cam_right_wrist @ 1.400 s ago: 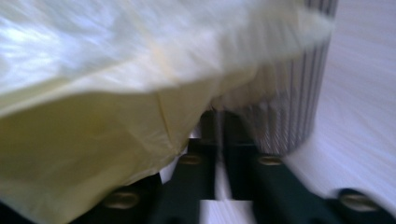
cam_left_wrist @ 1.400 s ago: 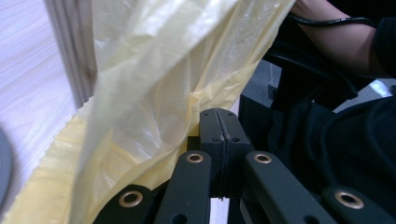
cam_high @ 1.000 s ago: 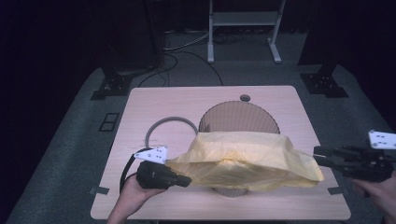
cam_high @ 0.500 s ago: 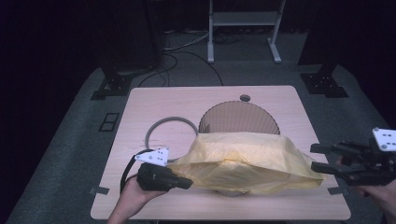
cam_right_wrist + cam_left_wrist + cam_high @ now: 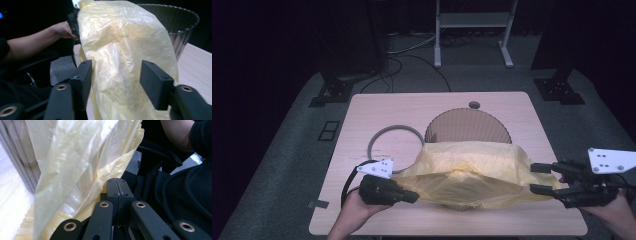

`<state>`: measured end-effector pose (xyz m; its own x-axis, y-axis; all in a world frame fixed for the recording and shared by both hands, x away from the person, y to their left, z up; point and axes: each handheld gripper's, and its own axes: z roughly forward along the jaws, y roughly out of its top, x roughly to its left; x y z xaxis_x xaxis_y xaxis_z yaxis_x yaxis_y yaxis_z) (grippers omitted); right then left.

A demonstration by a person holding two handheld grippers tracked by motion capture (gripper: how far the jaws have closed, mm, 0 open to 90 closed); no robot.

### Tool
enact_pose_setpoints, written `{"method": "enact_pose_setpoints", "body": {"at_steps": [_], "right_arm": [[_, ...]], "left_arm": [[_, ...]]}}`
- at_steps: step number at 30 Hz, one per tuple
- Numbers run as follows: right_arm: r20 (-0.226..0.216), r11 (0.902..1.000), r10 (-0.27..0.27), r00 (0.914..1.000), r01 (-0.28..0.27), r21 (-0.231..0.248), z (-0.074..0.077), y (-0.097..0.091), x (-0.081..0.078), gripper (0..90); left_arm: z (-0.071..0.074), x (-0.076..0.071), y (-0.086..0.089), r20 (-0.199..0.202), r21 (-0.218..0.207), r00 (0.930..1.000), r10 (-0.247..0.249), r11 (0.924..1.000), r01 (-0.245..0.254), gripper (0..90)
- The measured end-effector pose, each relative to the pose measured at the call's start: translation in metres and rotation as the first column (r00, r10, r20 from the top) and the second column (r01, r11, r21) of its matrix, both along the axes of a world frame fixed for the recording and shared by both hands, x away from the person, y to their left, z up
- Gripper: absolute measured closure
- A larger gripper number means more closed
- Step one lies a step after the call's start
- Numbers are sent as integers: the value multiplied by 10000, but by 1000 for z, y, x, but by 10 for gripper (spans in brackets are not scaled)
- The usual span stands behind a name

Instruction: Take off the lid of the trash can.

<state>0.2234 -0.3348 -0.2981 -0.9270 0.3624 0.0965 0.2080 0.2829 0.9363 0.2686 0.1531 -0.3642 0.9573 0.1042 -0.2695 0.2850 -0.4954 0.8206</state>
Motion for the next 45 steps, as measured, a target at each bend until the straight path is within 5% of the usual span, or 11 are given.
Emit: {"method": "enact_pose_setpoints", "body": {"at_steps": [2, 6, 9, 13, 22, 25, 33, 42, 45], "right_arm": [[117, 10000, -27, 9999, 28, -84, 1, 5, 1, 497], [388, 9999, 172, 9991, -172, 4, 4, 12, 1, 338], [738, 9999, 100, 9972, -94, -85, 7, 20, -2, 329], [1072, 9990, -256, 9939, 294, -341, 11, 26, 0, 478], [950, 9984, -476, 9943, 504, -266, 22, 29, 8, 888], [895, 9986, -525, 9946, 533, -68, 26, 28, 12, 891], [842, 9908, -1274, 9883, 1229, 563, 48, 30, 43, 891], [659, 9837, -1723, 9828, 1682, 636, 63, 39, 93, 897], [544, 9810, -1850, 9812, 1810, 705, 64, 40, 106, 897]], "left_arm": [[0, 0, 0, 1, -5, 10000, 17, 10000, -17, 896], [1, -1, -1, 14, -41, 10000, 18, 10000, -18, 897], [2, -1, -2, 58, -39, 10000, -36, 10000, 37, 896], [3, -1, -2, 103, -53, 9999, -98, 9999, 99, 896], [6, -1, -3, 160, -71, 9998, -113, 9999, 114, 897], [6, 0, -4, 158, -46, 9998, -108, 9999, 108, 897], [9, 3, -7, 387, -72, 9992, -70, 9999, 73, 897], [8, 8, -6, 695, -815, 9974, -196, 9964, 252, 898], [5, 8, -4, 954, -1408, 9953, -195, 9895, 328, 898]]}}
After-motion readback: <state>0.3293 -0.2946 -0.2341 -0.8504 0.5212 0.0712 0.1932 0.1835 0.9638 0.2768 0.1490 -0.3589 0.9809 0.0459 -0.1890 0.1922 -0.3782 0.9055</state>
